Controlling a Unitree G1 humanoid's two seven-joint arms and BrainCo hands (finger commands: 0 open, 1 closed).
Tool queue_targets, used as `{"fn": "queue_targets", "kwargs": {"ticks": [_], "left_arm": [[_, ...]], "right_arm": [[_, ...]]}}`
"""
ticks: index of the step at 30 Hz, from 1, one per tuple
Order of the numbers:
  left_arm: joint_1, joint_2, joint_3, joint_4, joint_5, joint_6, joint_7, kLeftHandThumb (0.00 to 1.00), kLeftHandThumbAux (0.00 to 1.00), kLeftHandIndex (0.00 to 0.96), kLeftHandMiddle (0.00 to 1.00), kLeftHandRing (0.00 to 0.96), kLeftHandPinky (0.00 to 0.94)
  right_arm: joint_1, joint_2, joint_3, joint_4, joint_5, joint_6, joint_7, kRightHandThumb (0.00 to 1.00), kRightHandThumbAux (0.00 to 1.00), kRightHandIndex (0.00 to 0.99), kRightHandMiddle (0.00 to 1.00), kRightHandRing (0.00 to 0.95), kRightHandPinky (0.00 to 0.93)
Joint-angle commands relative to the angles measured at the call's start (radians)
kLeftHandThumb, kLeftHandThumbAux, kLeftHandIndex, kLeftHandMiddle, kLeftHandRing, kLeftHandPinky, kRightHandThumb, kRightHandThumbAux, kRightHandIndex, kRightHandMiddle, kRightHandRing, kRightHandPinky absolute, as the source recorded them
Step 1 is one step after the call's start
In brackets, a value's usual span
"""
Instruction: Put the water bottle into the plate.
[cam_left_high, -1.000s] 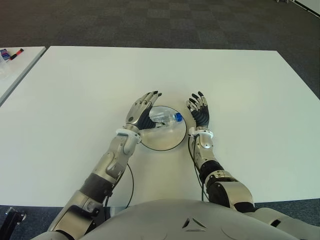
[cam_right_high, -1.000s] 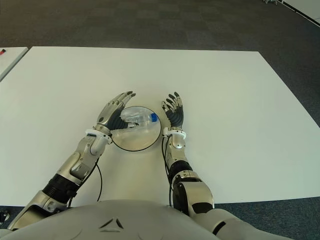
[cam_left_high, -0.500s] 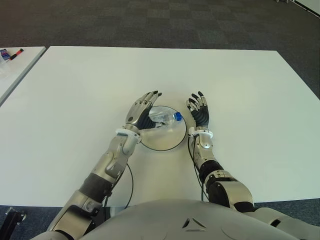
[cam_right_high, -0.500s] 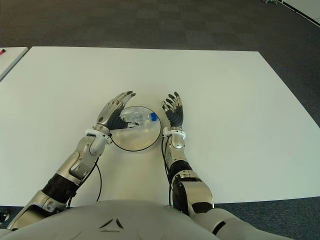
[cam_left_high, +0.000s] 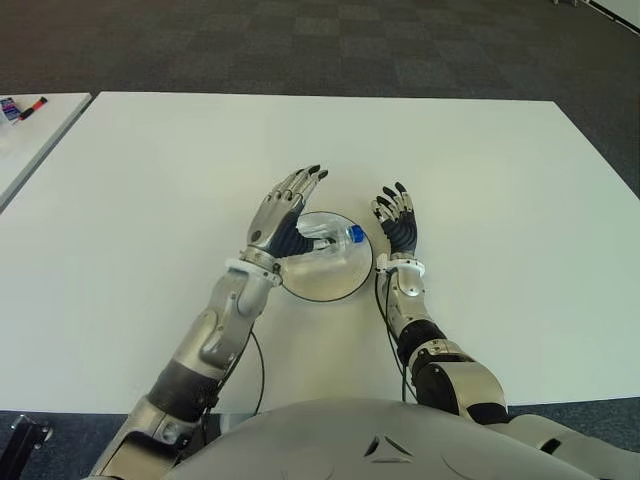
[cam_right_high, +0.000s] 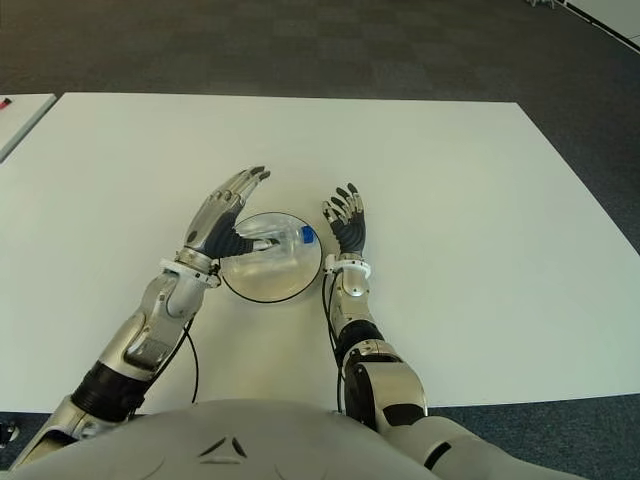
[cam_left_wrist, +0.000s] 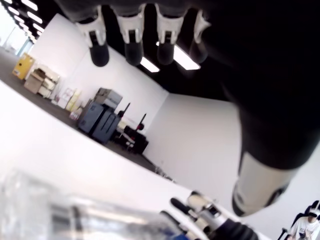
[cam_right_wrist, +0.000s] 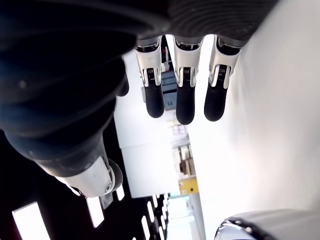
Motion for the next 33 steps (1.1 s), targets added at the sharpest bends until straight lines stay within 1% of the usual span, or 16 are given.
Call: {"fn": "queue_targets", "kwargs": {"ticks": [1,9,12,15,19,21,23,25,27,29,30,32,33], "left_arm": [[0.035,0.003,0.015,-0.054,0.007,-0.005,-0.012,0.0,0.776,0.0,0.0,0.0,0.0],[0.052,0.014,0.058,-0.101,0.003,-0.043,0.01,0.0,0.728,0.0,0.0,0.0,0.0],[0.056,0.016,0.097,-0.133,-0.013,-0.063,0.015,0.0,0.718,0.0,0.0,0.0,0.0],[0.059,0.001,0.127,-0.156,-0.033,-0.079,0.027,0.0,0.712,0.0,0.0,0.0,0.0],[0.065,-0.02,0.149,-0.167,-0.06,-0.087,0.03,0.0,0.705,0.0,0.0,0.0,0.0],[0.085,-0.033,0.174,-0.187,-0.101,-0.096,0.034,0.0,0.703,0.0,0.0,0.0,0.0],[0.137,-0.028,0.207,-0.208,-0.128,-0.141,0.06,0.0,0.703,0.0,0.0,0.0,0.0],[0.158,-0.027,0.22,-0.213,-0.133,-0.164,0.067,0.0,0.704,0.0,0.0,0.0,0.0],[0.22,-0.014,0.255,-0.199,-0.125,-0.245,0.131,0.0,0.706,0.0,0.0,0.0,0.0],[0.248,-0.011,0.273,-0.19,-0.121,-0.289,0.159,0.0,0.709,0.0,0.0,0.0,0.0],[0.213,-0.015,0.29,-0.175,-0.139,-0.276,0.147,0.0,0.709,0.0,0.0,0.0,0.0],[0.169,-0.02,0.312,-0.155,-0.162,-0.264,0.134,0.0,0.697,0.0,0.0,0.0,0.0],[0.128,-0.046,0.308,-0.135,-0.188,-0.219,0.109,0.0,0.696,0.0,0.0,0.0,0.0]], "right_arm": [[0.061,0.039,-0.007,0.049,0.006,0.047,0.001,0.057,0.765,0.075,0.186,0.206,0.242],[0.057,0.036,-0.009,0.056,0.005,0.047,0.004,0.046,0.745,0.063,0.179,0.199,0.239],[0.058,0.038,-0.012,0.056,0.007,0.037,0.005,0.043,0.743,0.059,0.18,0.2,0.242],[0.058,0.039,-0.015,0.056,0.01,0.032,0.008,0.043,0.748,0.057,0.185,0.206,0.25],[0.056,0.039,-0.018,0.059,0.01,0.029,0.008,0.043,0.757,0.061,0.193,0.213,0.255],[0.055,0.038,-0.019,0.061,0.007,0.03,0.006,0.042,0.759,0.063,0.195,0.215,0.254],[0.054,0.037,-0.019,0.062,0.004,0.033,0.005,0.04,0.761,0.066,0.196,0.215,0.252],[0.053,0.037,-0.019,0.063,0.003,0.034,0.004,0.039,0.761,0.067,0.197,0.215,0.251],[0.052,0.036,-0.019,0.065,0.0,0.035,0.005,0.038,0.761,0.068,0.195,0.214,0.247],[0.052,0.035,-0.018,0.065,-0.001,0.036,0.005,0.037,0.761,0.068,0.194,0.212,0.244],[0.052,0.035,-0.019,0.066,0.0,0.034,0.007,0.036,0.76,0.068,0.194,0.211,0.243],[0.052,0.035,-0.019,0.066,0.0,0.032,0.009,0.037,0.76,0.066,0.189,0.205,0.236],[0.051,0.036,-0.021,0.066,0.001,0.031,0.01,0.037,0.76,0.066,0.188,0.204,0.236]]}}
